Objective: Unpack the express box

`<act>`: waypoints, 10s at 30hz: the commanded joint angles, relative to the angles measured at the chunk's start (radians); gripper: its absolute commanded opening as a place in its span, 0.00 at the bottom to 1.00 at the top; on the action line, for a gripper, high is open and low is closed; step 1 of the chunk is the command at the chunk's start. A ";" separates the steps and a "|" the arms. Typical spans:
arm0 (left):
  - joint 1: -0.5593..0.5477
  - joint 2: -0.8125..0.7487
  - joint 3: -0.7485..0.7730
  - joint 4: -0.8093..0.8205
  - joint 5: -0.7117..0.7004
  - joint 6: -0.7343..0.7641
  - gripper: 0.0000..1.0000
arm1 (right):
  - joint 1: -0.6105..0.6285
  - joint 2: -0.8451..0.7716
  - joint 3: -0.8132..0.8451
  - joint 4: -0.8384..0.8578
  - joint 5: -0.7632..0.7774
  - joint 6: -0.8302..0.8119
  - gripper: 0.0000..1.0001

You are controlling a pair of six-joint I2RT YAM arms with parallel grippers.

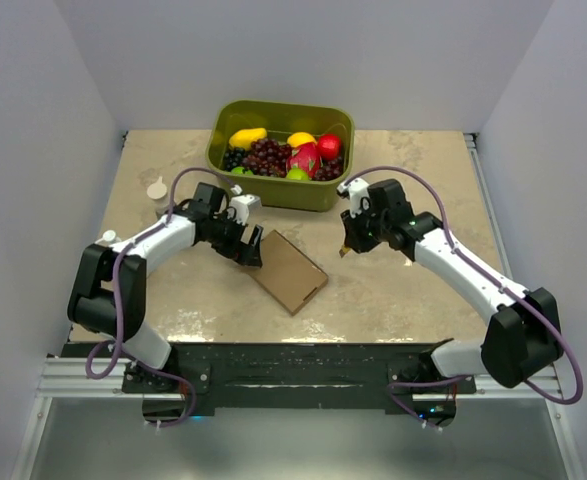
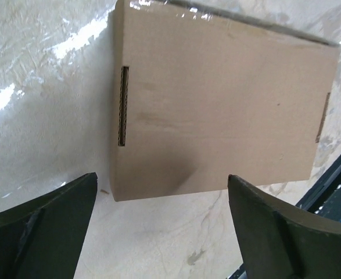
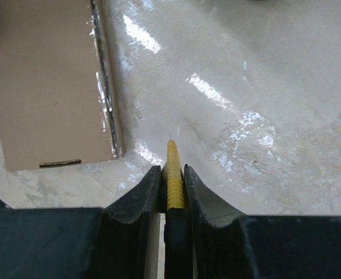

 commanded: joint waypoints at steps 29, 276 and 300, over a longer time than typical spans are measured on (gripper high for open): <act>0.039 0.050 0.130 0.078 -0.023 0.045 0.72 | -0.051 0.040 0.061 0.005 -0.151 0.102 0.00; -0.225 -0.341 -0.143 0.163 -0.154 0.204 0.81 | 0.185 -0.172 -0.209 0.416 0.426 -0.536 0.00; -0.040 0.097 0.138 0.124 0.049 0.056 0.73 | 0.151 -0.315 -0.132 0.049 -0.168 -1.081 0.00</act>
